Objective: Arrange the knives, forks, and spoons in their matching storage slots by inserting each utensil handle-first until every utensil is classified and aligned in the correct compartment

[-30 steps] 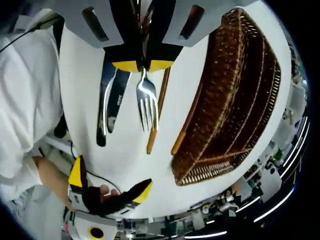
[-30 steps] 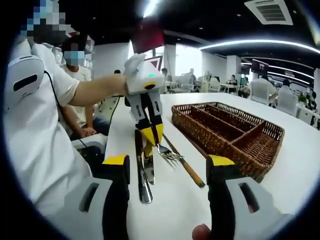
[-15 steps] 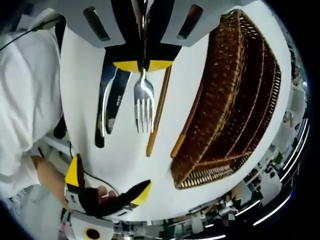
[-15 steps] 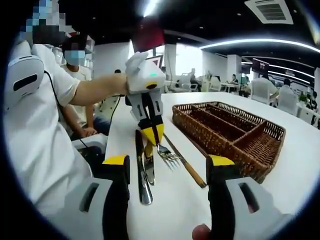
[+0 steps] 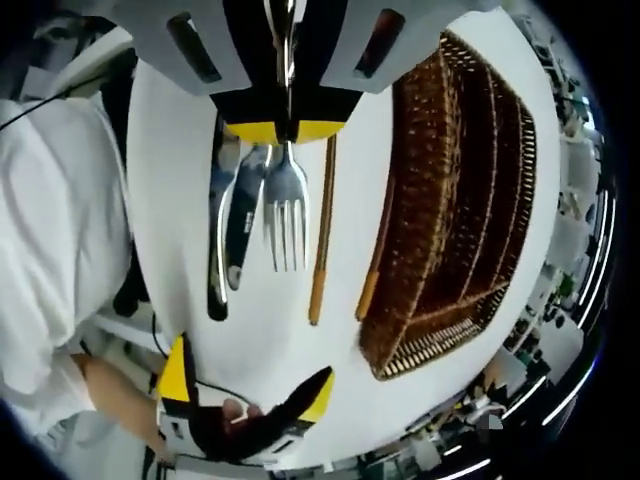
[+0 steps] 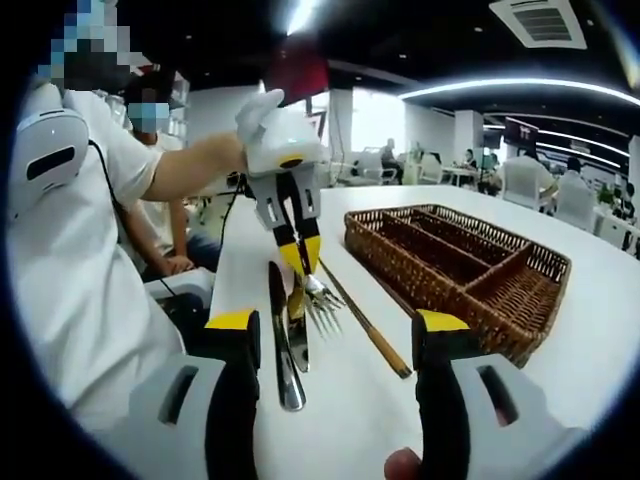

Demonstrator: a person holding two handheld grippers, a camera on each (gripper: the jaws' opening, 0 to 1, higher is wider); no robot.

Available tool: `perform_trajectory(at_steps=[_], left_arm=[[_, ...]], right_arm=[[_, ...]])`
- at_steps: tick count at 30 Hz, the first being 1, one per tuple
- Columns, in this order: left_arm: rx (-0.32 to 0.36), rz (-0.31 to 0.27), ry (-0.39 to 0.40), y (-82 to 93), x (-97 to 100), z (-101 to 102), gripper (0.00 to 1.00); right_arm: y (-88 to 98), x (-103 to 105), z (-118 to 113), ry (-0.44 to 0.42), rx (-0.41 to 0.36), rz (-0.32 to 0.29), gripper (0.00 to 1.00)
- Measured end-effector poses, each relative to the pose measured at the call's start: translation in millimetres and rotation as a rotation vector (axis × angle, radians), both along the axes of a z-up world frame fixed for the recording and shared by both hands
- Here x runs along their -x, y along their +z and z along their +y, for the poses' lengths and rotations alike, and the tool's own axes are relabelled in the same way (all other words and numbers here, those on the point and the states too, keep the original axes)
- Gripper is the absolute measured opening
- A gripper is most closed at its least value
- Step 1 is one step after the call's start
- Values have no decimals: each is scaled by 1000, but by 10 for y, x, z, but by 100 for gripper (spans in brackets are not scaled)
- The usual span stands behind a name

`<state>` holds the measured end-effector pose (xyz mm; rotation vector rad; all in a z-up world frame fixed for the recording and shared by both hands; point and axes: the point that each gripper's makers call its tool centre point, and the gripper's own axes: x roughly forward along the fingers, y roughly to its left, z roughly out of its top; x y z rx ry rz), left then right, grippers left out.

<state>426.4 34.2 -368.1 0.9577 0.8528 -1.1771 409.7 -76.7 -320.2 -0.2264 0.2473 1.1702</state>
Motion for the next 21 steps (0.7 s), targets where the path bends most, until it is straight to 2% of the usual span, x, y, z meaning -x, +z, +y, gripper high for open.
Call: perform_trajectory(at_steps=[8,16,18,21], left_arm=[[-9,-32,-17,207,-121,40,0],[3,-39,-43,378,-198,10,0],[17,-31,-47,401,-117,-62,0],[16,-38,-52,446,-165,-52,0]], right_arm=[[26,4,-25,-2,0,-8,63],[84,-24,-120,-21,15,-14,64],[96,-38,-151,-28,15,-16,64],[94,-49,-176,-35,19,-17,64]])
